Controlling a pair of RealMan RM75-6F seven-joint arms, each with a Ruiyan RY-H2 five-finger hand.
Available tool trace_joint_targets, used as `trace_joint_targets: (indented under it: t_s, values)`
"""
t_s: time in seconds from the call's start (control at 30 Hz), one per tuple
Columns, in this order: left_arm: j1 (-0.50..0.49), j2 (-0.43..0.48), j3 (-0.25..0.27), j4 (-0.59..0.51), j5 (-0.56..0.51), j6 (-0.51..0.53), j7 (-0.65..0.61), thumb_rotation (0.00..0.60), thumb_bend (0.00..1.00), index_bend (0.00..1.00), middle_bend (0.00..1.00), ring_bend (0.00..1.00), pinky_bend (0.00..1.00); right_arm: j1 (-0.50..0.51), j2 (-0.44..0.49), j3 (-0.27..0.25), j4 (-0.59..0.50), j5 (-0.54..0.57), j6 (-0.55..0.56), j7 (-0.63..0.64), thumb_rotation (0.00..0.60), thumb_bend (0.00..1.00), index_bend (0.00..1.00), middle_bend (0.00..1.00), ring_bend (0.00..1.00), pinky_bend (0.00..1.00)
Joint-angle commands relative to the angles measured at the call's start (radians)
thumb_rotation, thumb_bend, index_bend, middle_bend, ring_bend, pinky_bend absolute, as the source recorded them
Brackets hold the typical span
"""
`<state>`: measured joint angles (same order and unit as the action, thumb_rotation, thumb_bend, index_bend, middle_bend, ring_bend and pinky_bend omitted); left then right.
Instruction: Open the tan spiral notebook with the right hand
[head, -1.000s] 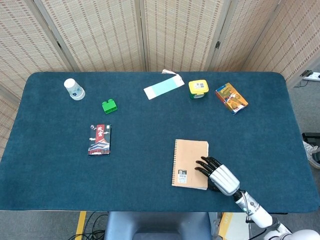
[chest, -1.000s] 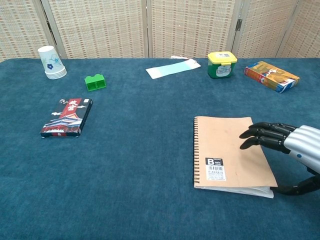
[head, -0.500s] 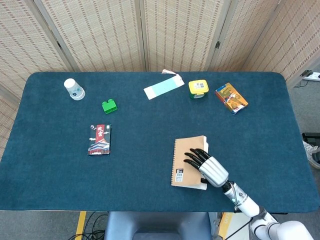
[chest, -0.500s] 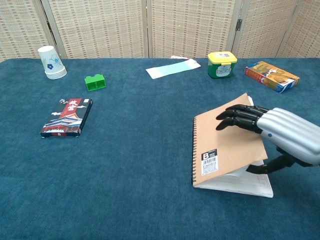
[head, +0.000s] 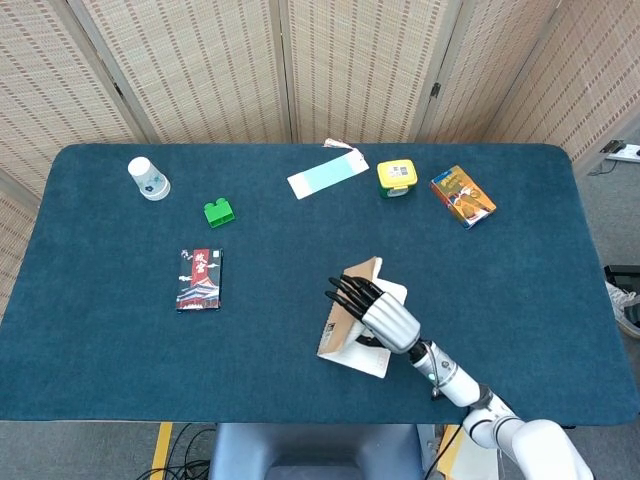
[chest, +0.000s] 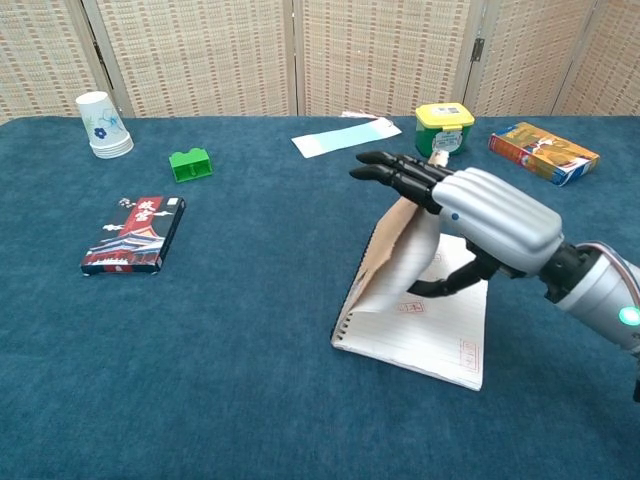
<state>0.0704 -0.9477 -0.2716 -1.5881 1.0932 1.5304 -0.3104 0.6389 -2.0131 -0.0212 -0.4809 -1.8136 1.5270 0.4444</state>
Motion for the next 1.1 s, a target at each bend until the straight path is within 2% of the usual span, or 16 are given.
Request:
trace_joint_targets:
  t_s: [0.03, 0.37, 0.67, 0.9, 0.97, 1.1]
  values:
    - [0.005, 0.003, -0.005, 0.008, -0.003, -0.005, -0.014, 0.600, 0.10, 0.22, 0.24, 0.22, 0.26, 0.035, -0.016, 0.017, 0.023, 0.012, -0.001, 0.016, 0.600, 0.21, 0.01, 0.02, 0.00, 0.17]
    - [0.021, 0.011, -0.023, 0.032, -0.028, -0.021, -0.079, 0.600, 0.10, 0.22, 0.24, 0.22, 0.26, 0.178, -0.059, 0.075, 0.083, 0.072, -0.119, 0.067, 0.600, 0.19, 0.00, 0.00, 0.00, 0.17]
    - [0.037, 0.019, -0.037, 0.058, -0.043, -0.038, -0.147, 0.600, 0.10, 0.22, 0.24, 0.22, 0.26, 0.339, -0.129, 0.137, 0.207, 0.150, -0.298, 0.133, 0.600, 0.18, 0.00, 0.00, 0.00, 0.17]
    - [0.047, 0.024, -0.046, 0.080, -0.050, -0.052, -0.194, 0.600, 0.10, 0.22, 0.24, 0.22, 0.26, 0.409, -0.177, 0.148, 0.264, 0.195, -0.446, 0.172, 0.600, 0.18, 0.00, 0.00, 0.00, 0.17]
    - [0.052, 0.025, -0.046, 0.082, -0.047, -0.047, -0.197, 0.600, 0.10, 0.22, 0.24, 0.22, 0.26, 0.407, -0.182, 0.148, 0.271, 0.203, -0.445, 0.189, 0.600, 0.18, 0.00, 0.00, 0.00, 0.17]
    - [0.053, 0.024, -0.040, 0.081, -0.020, -0.032, -0.189, 0.600, 0.10, 0.22, 0.24, 0.22, 0.26, 0.375, -0.152, 0.149, 0.262, 0.214, -0.365, 0.199, 0.600, 0.17, 0.00, 0.00, 0.00, 0.16]
